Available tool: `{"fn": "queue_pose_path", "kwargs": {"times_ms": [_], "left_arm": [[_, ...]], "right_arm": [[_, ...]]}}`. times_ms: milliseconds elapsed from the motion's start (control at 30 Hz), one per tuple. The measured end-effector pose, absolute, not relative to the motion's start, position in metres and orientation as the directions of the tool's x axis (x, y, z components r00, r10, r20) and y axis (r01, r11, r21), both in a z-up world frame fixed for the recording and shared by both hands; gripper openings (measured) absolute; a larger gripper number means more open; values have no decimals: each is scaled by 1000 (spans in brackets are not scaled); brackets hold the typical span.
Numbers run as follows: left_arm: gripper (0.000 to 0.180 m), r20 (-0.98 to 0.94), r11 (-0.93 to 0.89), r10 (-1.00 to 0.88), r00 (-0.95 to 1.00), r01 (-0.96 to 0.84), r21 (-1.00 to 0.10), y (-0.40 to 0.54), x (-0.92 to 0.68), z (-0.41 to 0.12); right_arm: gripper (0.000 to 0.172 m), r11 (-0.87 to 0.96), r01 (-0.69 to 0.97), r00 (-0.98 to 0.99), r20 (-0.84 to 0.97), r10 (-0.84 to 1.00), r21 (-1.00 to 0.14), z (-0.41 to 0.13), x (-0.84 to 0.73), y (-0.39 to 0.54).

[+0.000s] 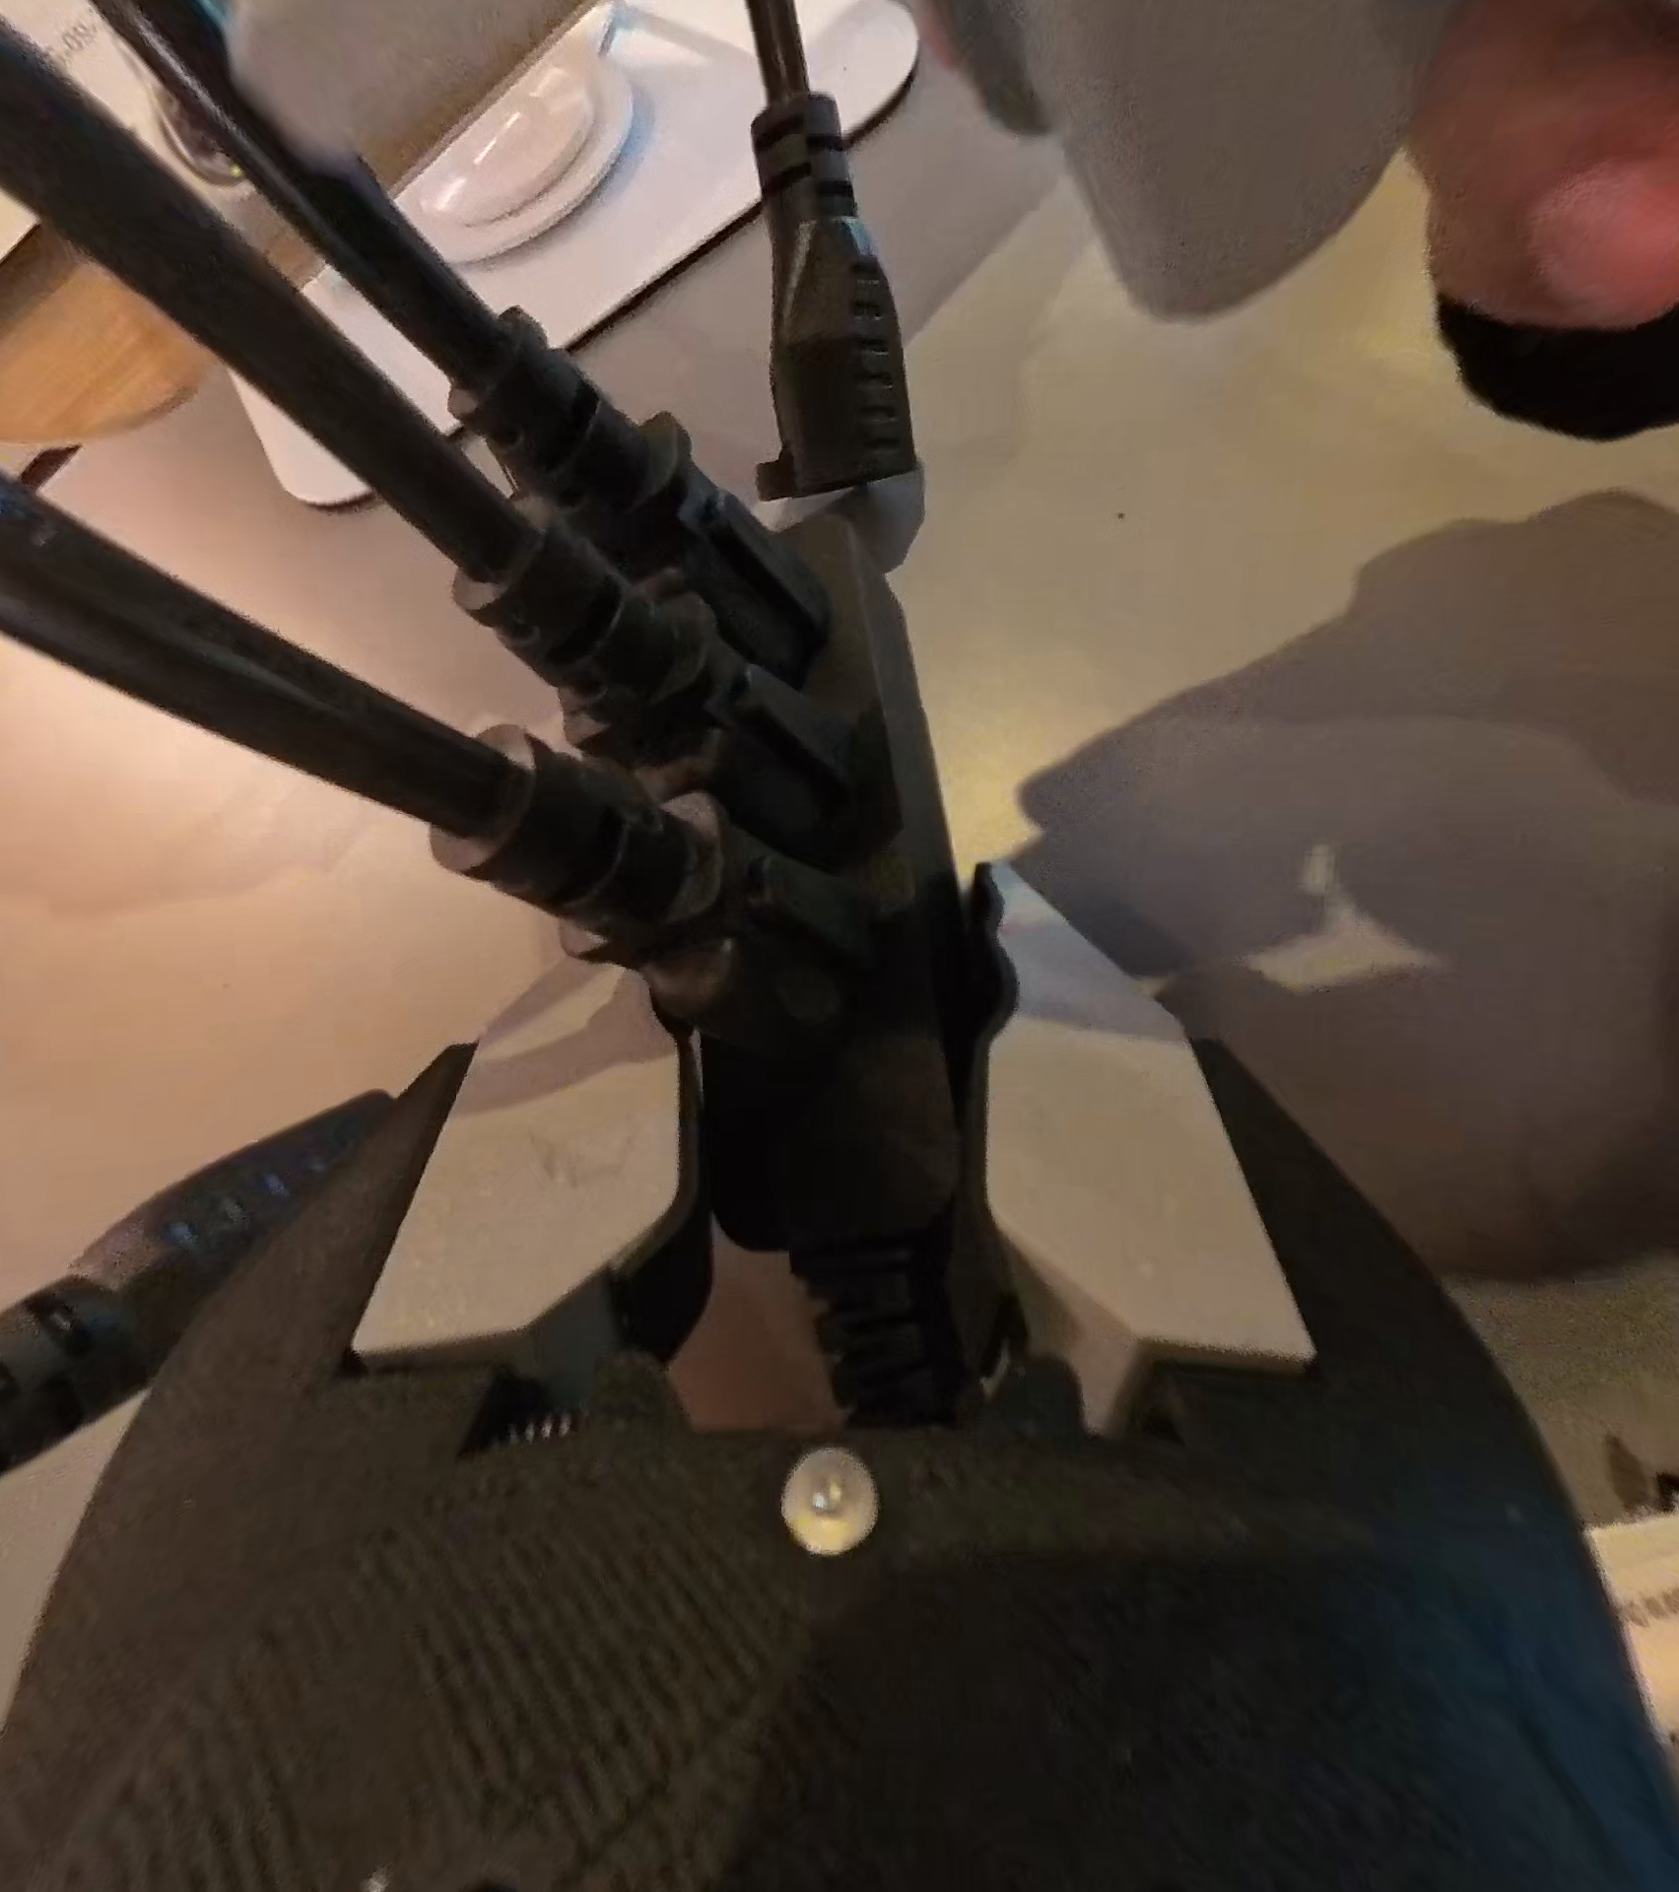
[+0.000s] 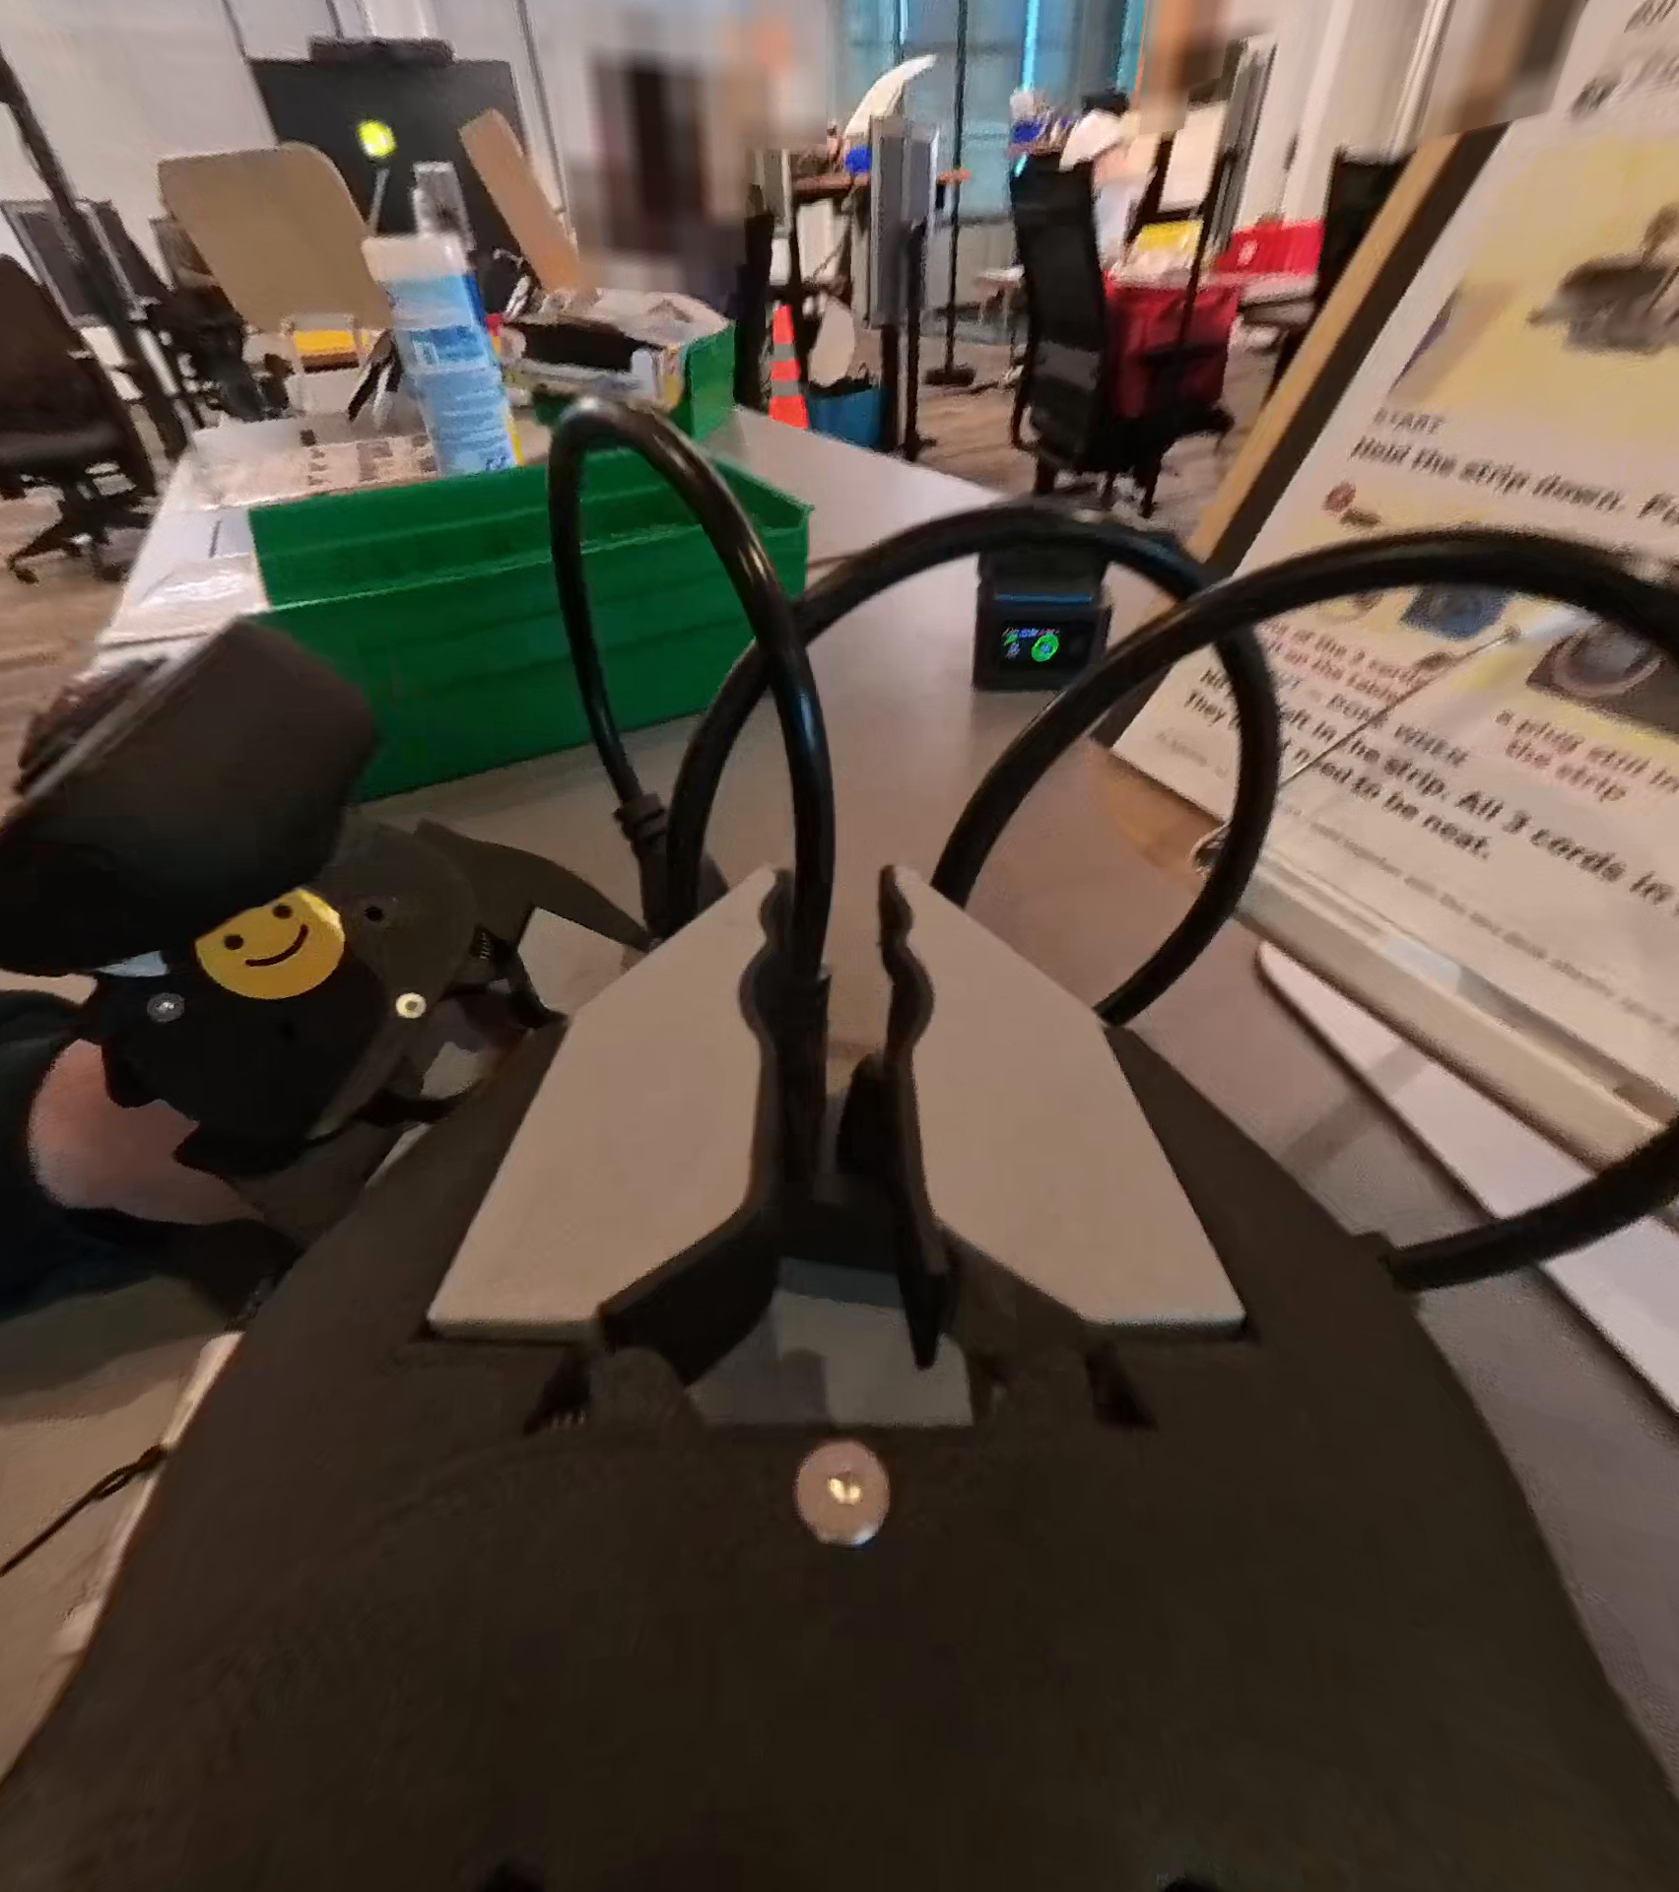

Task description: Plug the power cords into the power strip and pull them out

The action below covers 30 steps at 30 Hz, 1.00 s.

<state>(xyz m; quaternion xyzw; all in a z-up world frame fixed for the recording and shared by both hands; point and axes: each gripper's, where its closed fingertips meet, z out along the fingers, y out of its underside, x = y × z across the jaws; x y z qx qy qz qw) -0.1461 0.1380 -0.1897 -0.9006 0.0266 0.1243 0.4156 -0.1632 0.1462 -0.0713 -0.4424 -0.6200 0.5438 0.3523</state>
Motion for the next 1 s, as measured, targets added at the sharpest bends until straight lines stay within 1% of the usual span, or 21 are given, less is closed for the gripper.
{"fn": "queue_pose_path", "kwargs": {"times_ms": [67,133,167,267,300,333,400,467,567,600,733,767,800,867,933,967,1000], "left_arm": [[51,-244,-651,42,969,-159,-742,138,-144,-190],[51,-238,-650,30,971,-162,-743,138,-142,-190],[51,-234,-648,16,972,-168,-743,138,-140,-190],[51,-223,-636,-56,973,-207,-744,135,-131,-190],[51,-213,-626,-106,971,-231,-745,133,-126,-191],[51,-204,-615,-158,966,-258,-746,130,-120,-191],[51,-189,-598,-231,955,-292,-746,124,-112,-191],[51,-174,-584,-293,940,-320,-746,118,-106,-192],[50,-147,-568,-368,918,-347,-746,107,-103,-193],[50,-139,-557,-404,904,-364,-746,102,-101,-193],[48,-59,-555,-503,862,-374,-743,80,-99,-195],[45,-23,-573,-502,865,-352,-740,75,-101,-196],[47,5,-589,-493,870,-330,-738,71,-103,-196],[55,12,-602,-452,892,-295,-742,69,-107,-194],[55,42,-591,-443,896,-256,-765,68,-100,-186],[53,42,-589,-418,908,-235,-773,71,-101,-182],[46,40,-583,-387,921,-211,-784,76,-102,-178]], "right_arm": [[27,10,230,-375,-79,924,-973,-83,-167,143],[24,23,254,-382,-78,921,-967,-88,-168,143],[19,28,249,-376,-70,924,-968,-87,-167,145],[9,-17,183,-335,-78,939,-983,-72,-162,161],[27,-56,159,-293,-101,951,-986,-67,-161,173],[34,-92,143,-282,-129,951,-985,-63,-160,180],[33,-144,154,-351,-191,917,-978,-62,-155,177],[28,-153,205,-479,-235,846,-967,-68,-148,159],[20,-97,339,-617,-299,728,-936,-92,-136,129],[10,-72,365,-636,-305,709,-928,-100,-135,123],[6,-29,381,-725,-318,610,-924,-104,-126,98],[6,-9,387,-745,-318,586,-922,-107,-123,89],[9,18,385,-756,-304,580,-923,-111,-122,82],[7,35,370,-765,-284,578,-928,-111,-123,73],[6,43,359,-752,-261,606,-932,-111,-128,70],[6,49,353,-751,-252,610,-935,-111,-129,68],[6,56,347,-757,-244,606,-936,-111,-128,66]]}}
